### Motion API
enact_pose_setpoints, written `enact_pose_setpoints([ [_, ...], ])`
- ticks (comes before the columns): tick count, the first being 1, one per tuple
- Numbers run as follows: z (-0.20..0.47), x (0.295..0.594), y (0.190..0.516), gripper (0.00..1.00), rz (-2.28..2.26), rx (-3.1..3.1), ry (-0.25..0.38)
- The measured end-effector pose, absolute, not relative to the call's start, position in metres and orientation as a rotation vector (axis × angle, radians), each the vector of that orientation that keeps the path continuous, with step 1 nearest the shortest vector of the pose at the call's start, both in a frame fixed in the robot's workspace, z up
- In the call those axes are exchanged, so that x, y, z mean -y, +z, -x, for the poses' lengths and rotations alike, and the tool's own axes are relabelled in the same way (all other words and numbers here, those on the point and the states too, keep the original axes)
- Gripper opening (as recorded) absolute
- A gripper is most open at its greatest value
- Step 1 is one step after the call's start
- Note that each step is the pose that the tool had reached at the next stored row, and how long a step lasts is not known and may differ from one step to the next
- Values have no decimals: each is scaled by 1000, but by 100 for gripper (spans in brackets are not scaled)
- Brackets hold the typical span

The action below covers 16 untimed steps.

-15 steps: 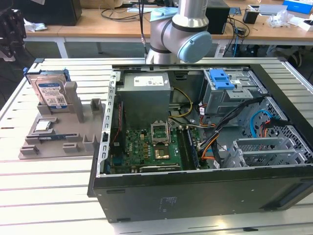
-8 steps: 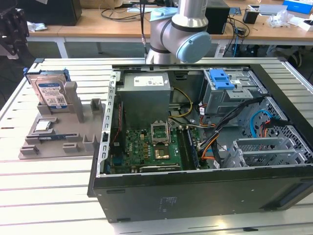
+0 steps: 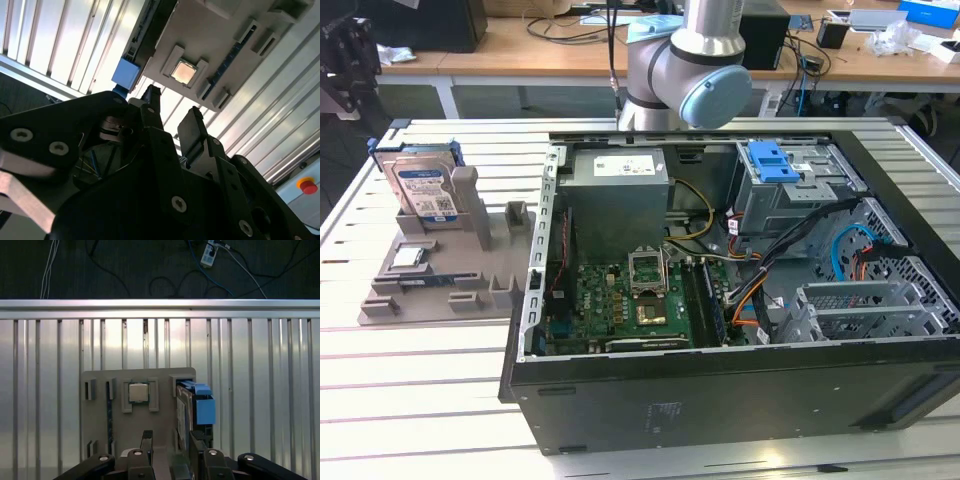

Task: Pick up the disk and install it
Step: 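Pick up the disk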

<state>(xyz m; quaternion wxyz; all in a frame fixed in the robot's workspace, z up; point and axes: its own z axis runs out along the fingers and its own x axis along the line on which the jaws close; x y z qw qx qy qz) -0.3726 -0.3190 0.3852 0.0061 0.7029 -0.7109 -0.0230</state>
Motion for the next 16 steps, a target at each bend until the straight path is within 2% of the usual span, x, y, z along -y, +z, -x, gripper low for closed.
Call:
enact_pose_setpoints([
  [16, 373, 315, 380, 42, -2200, 2225, -72],
])
